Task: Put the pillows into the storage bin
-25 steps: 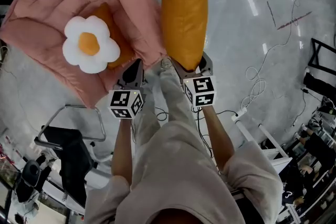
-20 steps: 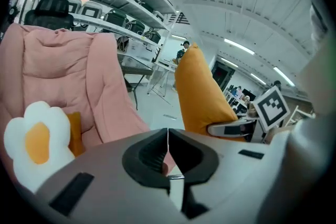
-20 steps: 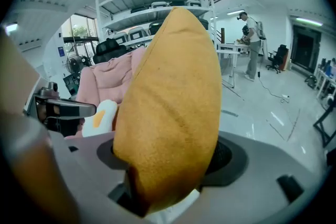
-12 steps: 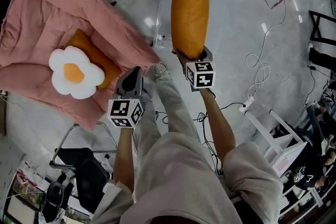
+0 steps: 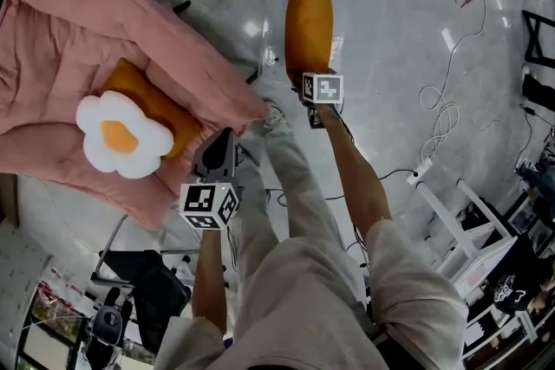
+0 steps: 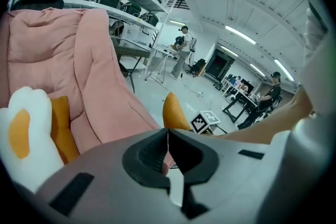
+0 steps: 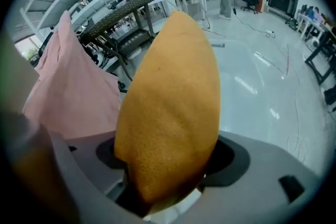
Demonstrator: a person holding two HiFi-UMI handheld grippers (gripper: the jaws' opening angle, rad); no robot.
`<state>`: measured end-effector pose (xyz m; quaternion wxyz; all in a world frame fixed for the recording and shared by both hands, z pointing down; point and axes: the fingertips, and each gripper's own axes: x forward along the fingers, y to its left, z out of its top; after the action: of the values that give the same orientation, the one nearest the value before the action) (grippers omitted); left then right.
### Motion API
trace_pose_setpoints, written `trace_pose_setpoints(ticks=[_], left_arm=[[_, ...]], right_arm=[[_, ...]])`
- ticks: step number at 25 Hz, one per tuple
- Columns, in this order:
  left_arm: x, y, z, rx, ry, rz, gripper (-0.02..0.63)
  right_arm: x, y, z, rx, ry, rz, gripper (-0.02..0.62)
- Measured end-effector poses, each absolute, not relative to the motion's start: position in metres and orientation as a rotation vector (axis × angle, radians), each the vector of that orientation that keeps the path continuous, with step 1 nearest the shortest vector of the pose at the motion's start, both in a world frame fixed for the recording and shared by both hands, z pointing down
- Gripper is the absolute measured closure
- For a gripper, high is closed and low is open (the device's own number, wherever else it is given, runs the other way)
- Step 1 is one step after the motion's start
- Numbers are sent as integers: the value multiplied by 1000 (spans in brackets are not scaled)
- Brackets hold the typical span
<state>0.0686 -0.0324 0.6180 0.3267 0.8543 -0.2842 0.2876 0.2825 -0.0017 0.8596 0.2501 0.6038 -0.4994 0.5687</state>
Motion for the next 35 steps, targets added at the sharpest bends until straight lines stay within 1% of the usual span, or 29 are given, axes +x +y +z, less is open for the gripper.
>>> trace_pose_setpoints(ticks=[2,3,4,5,6,11,16,20,28,35], left_arm=[[63,-34,623,2235,-751,762,594],[59,-37,625,2232,-758,762,594],[56,-38,627,2228,-766,759,594],[53,-40,628,2224,-773,757,594],[51,-40,630,2221,-777,755,594],[50,-43,631,2218,-784,735,594],[50,-47,627,2222,-795,705,594],[42,-51,623,2219,-821,685,594],[4,-57,619,2187,-921,635,594],[-46,-60,614,2130,-1045,568,594]], right_arm=[[277,0,879,1627,-1325,1606,208],[275,-1,887,1626,-1312,1625,190],[275,-4,892,1637,-1302,1627,157],[277,-7,894,1662,-1300,1603,101],[279,-13,894,1689,-1313,1555,87],[272,-42,865,1682,-1537,1355,84],[261,-64,789,1754,-1747,1152,86],[237,-65,731,1746,-1870,1001,86],[157,-77,648,1629,-2095,784,89],[68,-94,623,1429,-2253,696,91]])
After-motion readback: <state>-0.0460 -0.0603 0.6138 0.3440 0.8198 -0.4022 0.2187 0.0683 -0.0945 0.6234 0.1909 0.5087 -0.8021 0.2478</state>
